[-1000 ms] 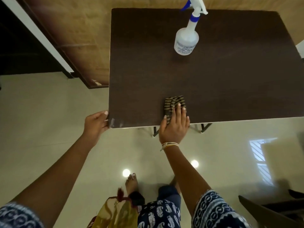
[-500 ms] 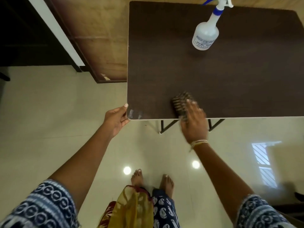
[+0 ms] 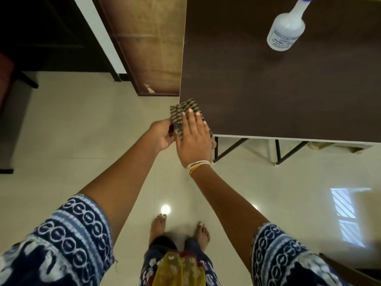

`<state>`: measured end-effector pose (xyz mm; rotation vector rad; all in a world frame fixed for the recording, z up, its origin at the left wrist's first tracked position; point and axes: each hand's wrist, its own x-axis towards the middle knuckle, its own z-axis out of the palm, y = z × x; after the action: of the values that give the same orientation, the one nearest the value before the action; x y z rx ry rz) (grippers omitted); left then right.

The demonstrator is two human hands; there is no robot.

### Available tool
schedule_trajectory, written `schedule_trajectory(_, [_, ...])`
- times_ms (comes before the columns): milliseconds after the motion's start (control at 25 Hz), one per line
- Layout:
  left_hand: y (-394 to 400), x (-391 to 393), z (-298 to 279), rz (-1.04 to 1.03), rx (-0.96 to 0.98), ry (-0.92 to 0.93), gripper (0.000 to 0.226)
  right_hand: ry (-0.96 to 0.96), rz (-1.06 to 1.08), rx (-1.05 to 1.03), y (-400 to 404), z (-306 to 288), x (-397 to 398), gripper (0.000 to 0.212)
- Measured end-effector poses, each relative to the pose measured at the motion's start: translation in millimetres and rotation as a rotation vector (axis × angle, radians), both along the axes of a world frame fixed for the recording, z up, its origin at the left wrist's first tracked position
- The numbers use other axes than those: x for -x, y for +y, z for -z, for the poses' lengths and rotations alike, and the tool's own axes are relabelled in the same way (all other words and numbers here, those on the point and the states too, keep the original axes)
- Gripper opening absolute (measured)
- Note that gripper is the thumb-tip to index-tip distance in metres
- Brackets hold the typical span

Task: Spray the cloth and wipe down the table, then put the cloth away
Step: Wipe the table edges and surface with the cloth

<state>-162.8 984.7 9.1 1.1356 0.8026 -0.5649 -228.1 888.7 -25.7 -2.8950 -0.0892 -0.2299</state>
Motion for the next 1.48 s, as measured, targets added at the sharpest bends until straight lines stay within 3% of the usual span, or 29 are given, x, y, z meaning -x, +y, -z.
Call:
schedule_trajectory(160, [12.6, -4.1, 0.1, 0.02, 0.163, 0.127, 0.048, -0.165, -0.46, 0.192, -54.5, 21.1, -4.5, 0.059])
schedule_trajectory(240, [16.6, -7.3, 0.5, 0.084, 0.151, 0.097, 0.047, -0.213, -0.572, 0.252, -98.8, 24.5, -4.1, 0.063])
schedule_trajectory(400, [20.2, -5.2, 7.2, 0.13, 0.183, 0.035, 0.017, -0.183, -0.335, 0.212, -147.8, 24.0, 17.4, 0.073])
schedule_trajectory(560, [25.2, -4.8, 13.0, 0.138, 0.225, 0.051, 0.024, -0.242, -0.119, 0.085, -121.5, 26.0, 25.8, 0.061])
schedule_trajectory(800, [36.8, -3.0, 3.3, 0.215, 0.227, 0.15, 0.063, -0.232, -0.299, 0.067, -17.9, 26.9, -0.2, 0.051])
schedule_trajectory(960, [45.6, -3.4, 1.8, 0.256, 0.255, 0.104, 0.071, -0.228, -0.424, 0.154, -55.6, 20.1, 5.2, 0.048])
schedule_trajectory(1080, [50.5, -3.2, 6.6, 0.259, 0.326, 0.101, 0.078, -0.179, -0.376, 0.137, -97.9, 12.7, 20.9, 0.05])
schedule_trajectory(1240, [48.3, 13.9, 15.9, 0.115, 0.549, 0.139, 0.082, -0.076, -0.375, 0.106, -77.5, -0.7, 12.4, 0.058])
schedule_trajectory(1480, [50.3, 30.3, 17.9, -0.083, 0.739, 0.214, 0.092, 0.176, -0.733, 0.257, -39.0, -41.7, -49.5, 0.042])
